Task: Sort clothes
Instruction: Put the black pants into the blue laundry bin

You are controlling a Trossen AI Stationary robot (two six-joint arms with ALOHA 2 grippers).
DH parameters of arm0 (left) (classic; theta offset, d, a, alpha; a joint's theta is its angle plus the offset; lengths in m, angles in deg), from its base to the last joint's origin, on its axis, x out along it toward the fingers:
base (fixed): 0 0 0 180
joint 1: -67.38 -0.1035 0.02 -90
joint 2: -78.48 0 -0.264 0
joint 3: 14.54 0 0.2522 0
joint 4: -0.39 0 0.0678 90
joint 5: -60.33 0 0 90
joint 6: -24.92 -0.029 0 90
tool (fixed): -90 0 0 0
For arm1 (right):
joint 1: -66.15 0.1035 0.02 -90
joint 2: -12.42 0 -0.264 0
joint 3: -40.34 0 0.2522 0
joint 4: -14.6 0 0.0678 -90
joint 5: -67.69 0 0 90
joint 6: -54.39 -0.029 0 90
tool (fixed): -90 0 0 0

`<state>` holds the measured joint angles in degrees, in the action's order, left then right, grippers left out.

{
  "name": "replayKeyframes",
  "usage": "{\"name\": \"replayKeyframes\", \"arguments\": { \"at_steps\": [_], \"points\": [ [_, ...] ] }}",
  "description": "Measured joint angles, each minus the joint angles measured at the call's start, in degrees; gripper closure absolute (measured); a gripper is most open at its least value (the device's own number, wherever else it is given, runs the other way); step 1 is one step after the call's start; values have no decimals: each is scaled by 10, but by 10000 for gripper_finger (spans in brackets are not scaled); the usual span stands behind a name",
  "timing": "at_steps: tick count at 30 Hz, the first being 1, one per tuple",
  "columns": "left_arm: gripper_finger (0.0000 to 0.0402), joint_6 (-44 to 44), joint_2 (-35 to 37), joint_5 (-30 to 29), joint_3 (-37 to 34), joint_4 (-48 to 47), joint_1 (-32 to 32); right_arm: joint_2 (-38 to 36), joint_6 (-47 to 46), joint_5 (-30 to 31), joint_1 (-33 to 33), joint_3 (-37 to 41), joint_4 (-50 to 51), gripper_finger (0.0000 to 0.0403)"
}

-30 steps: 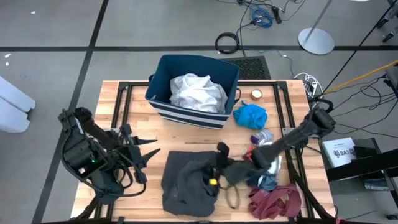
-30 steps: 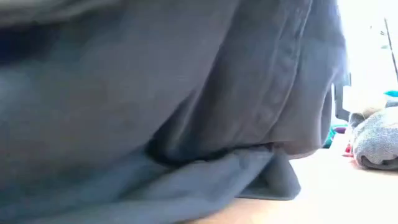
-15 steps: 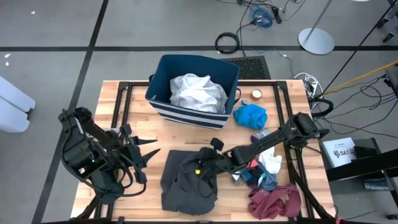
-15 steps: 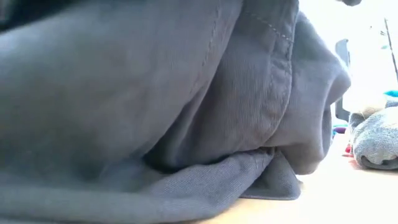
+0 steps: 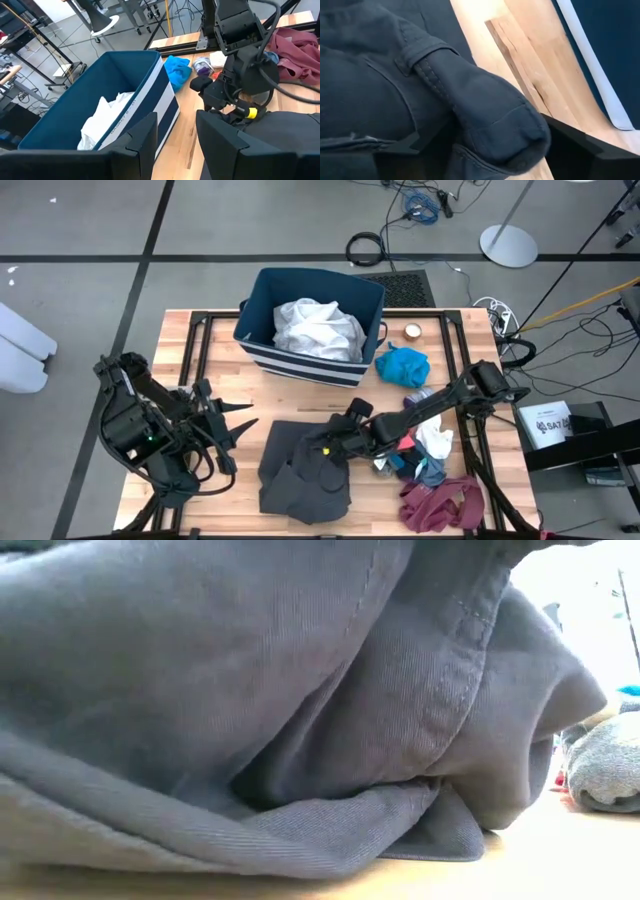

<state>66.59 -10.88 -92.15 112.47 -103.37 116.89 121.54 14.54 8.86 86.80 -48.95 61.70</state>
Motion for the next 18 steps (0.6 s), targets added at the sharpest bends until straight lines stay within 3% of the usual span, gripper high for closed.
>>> {"name": "replayKeyframes", "arguments": {
  "at_steps": [7,12,18],
  "points": [
    [256,0,0,5,0,0,0,45,-15,-23,-23,0,10,114],
    [256,1,0,8,0,0,0,76,-76,-121,-50,-3,18,93],
    [256,1,0,15,0,1,0,100,-100,-167,-66,-5,12,78]
  ]
}}
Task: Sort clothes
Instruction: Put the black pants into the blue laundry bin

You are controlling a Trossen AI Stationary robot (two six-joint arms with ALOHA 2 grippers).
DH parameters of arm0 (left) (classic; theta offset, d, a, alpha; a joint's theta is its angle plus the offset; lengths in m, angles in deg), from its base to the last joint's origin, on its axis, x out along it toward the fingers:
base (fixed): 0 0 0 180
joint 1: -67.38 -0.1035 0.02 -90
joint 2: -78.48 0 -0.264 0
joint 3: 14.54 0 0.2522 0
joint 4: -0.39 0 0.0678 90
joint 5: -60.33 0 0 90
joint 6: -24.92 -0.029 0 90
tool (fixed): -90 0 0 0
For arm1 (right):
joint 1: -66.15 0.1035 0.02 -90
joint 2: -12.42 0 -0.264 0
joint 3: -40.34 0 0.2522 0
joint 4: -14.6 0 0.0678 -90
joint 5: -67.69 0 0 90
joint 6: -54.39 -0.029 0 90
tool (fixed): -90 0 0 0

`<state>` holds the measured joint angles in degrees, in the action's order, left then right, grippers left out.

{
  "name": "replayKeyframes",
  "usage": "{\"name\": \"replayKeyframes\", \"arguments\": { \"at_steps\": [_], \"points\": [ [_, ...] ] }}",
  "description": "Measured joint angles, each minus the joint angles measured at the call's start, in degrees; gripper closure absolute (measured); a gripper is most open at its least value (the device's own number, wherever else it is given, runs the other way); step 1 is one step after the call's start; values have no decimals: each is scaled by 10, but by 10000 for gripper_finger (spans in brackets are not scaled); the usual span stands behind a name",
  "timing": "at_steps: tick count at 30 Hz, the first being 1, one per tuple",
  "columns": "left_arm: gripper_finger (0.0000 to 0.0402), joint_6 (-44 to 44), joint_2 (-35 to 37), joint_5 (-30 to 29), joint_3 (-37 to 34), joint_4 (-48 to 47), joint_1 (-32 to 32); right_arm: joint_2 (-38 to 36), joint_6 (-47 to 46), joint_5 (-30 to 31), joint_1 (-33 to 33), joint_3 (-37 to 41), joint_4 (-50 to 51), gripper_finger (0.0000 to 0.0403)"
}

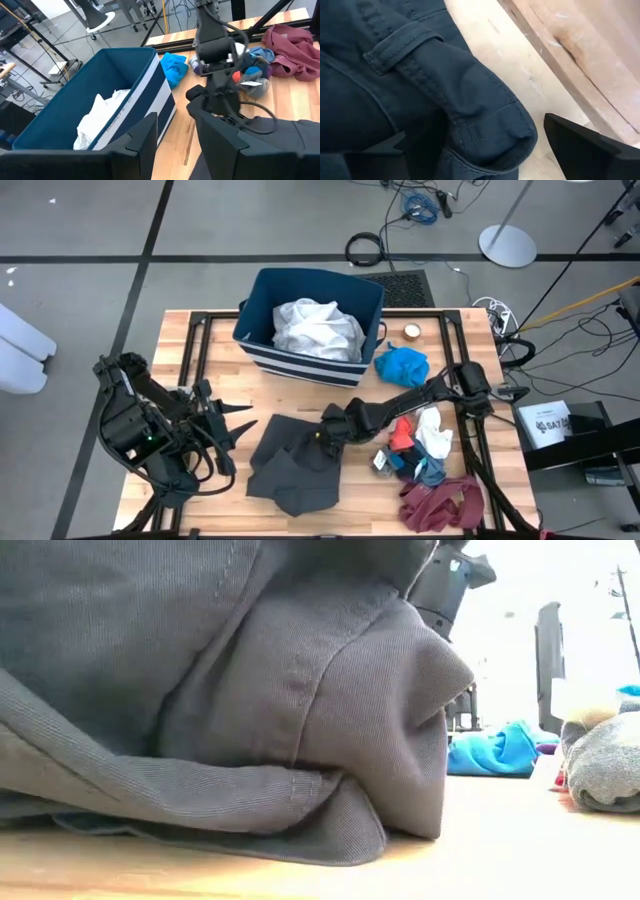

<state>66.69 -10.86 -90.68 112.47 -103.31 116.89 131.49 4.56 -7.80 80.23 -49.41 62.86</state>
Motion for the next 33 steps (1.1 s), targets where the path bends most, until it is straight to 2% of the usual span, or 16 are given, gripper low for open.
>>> {"name": "replayKeyframes", "arguments": {
  "at_steps": [6,10,18,24,33],
  "points": [
    [256,0,0,8,0,8,0,0,-1,-20,-6,0,-2,90],
    [256,0,0,8,0,8,0,0,0,-28,-4,1,-8,125],
    [256,-1,0,8,0,8,0,0,10,-96,0,2,-51,248],
    [256,0,0,8,0,9,0,0,45,-111,1,3,-64,376],
    [256,-1,0,8,0,8,0,-21,77,-101,3,6,-71,385]
  ]
}}
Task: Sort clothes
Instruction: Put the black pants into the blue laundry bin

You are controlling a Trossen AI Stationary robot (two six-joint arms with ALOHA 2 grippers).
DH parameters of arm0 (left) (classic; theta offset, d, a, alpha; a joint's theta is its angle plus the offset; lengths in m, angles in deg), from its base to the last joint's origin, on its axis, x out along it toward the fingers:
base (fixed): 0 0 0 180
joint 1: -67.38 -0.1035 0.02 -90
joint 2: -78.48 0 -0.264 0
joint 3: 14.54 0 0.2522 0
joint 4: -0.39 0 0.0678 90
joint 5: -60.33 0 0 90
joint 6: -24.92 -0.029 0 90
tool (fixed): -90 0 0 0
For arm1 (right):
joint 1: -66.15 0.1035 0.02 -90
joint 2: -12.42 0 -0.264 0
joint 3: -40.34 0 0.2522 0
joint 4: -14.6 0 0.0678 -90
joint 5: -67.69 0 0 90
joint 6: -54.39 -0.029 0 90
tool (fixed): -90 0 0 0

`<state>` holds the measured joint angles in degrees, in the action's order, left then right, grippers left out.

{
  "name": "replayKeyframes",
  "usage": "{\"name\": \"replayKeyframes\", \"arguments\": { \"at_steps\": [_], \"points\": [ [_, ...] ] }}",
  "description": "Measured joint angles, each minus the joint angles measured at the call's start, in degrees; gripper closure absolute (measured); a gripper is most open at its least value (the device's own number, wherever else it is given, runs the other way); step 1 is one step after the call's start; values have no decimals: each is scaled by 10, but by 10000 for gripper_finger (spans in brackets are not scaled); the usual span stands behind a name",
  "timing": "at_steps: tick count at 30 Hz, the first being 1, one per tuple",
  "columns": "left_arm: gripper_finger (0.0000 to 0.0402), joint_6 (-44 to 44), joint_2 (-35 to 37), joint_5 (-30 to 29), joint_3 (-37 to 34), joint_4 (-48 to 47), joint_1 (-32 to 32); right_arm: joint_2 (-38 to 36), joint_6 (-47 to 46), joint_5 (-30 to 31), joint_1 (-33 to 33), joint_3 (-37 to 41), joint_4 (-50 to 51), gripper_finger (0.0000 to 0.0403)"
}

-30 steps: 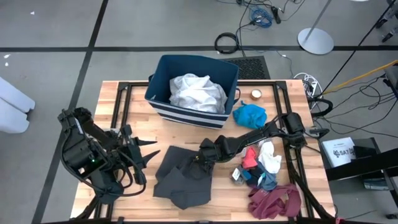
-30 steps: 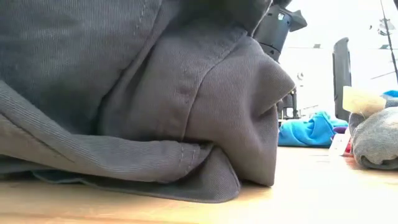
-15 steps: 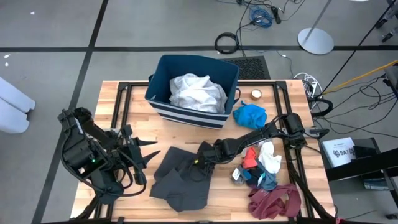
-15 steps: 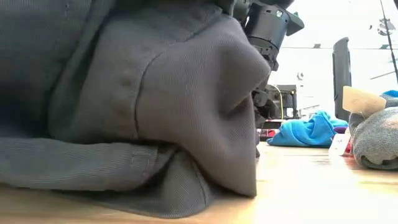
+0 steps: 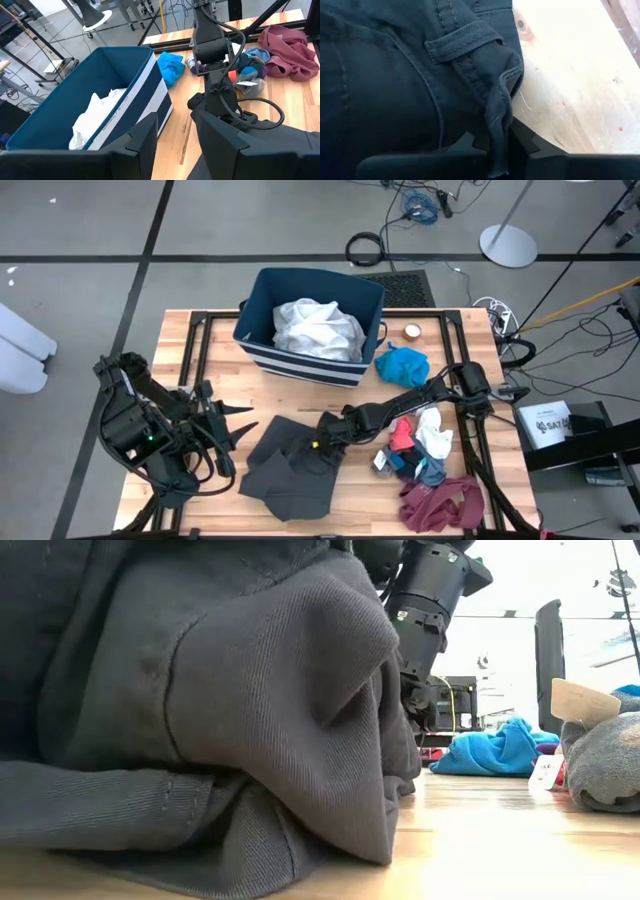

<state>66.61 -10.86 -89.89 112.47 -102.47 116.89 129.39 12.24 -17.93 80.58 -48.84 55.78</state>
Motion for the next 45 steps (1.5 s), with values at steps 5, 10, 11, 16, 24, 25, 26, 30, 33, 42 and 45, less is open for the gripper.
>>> {"name": "replayKeyframes", "arguments": {
  "at_steps": [5,10,11,16,24,25,26,30,33,42,45],
  "points": [
    [256,0,0,0,0,-1,0,-67,22,58,19,6,-2,387],
    [256,-3,0,0,0,-2,0,-150,42,133,56,2,-18,389],
    [256,-3,0,0,0,-2,0,-164,48,144,63,2,-19,389],
    [256,-2,0,7,0,-4,0,-237,61,191,102,0,-28,389],
    [256,0,0,16,0,-2,0,-210,4,150,115,0,-22,383],
    [256,0,0,16,0,-2,0,-200,-2,150,112,0,-20,374],
    [256,0,0,16,0,-2,0,-191,-7,149,110,0,-20,362],
    [256,0,0,18,0,0,0,-152,-43,141,99,0,-1,313],
    [256,0,0,23,0,0,0,-133,-119,94,83,0,35,282],
    [256,0,0,26,0,0,0,-93,-21,37,72,0,-4,150],
    [256,0,0,30,0,0,0,-80,17,26,71,0,-18,106]
  ]
}}
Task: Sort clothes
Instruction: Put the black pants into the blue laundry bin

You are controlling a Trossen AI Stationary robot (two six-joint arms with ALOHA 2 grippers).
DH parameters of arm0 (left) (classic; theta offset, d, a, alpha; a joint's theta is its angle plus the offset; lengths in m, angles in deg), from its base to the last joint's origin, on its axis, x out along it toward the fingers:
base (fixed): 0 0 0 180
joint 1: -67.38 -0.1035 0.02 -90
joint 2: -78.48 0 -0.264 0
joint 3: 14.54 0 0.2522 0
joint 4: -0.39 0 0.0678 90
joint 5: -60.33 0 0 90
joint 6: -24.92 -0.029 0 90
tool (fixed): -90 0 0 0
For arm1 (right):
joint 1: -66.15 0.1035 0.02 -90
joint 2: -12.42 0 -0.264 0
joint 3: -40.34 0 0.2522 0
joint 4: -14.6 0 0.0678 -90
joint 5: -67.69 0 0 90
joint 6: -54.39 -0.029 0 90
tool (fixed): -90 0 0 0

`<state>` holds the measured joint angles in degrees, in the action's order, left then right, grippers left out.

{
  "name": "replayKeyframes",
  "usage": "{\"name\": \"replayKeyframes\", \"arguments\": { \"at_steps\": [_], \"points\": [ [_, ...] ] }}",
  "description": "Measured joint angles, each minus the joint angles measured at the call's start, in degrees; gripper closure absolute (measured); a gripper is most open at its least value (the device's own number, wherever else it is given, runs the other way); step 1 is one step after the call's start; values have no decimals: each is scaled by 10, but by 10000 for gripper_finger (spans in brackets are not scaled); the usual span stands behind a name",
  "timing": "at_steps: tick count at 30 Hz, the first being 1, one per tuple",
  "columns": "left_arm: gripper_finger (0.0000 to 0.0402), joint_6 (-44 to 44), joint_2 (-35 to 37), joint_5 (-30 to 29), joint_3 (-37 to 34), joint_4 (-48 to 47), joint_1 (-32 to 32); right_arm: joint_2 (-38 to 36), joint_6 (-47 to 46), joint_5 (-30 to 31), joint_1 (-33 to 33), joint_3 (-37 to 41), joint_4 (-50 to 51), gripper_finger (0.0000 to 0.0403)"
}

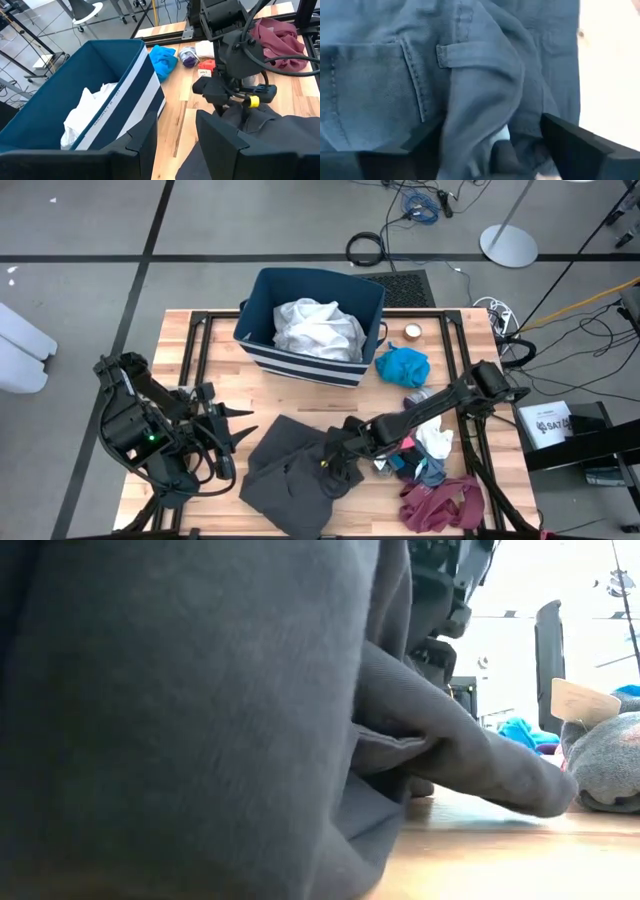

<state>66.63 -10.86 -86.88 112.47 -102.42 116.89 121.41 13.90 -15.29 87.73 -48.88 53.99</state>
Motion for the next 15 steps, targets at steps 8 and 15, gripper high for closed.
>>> {"name": "replayKeyframes", "arguments": {
  "at_steps": [8,15],
  "points": [
    [256,0,0,0,0,0,0,19,239,1,-13,0,-49,48],
    [256,0,0,0,0,0,0,53,355,-36,-31,-1,-55,46]
  ]
}}
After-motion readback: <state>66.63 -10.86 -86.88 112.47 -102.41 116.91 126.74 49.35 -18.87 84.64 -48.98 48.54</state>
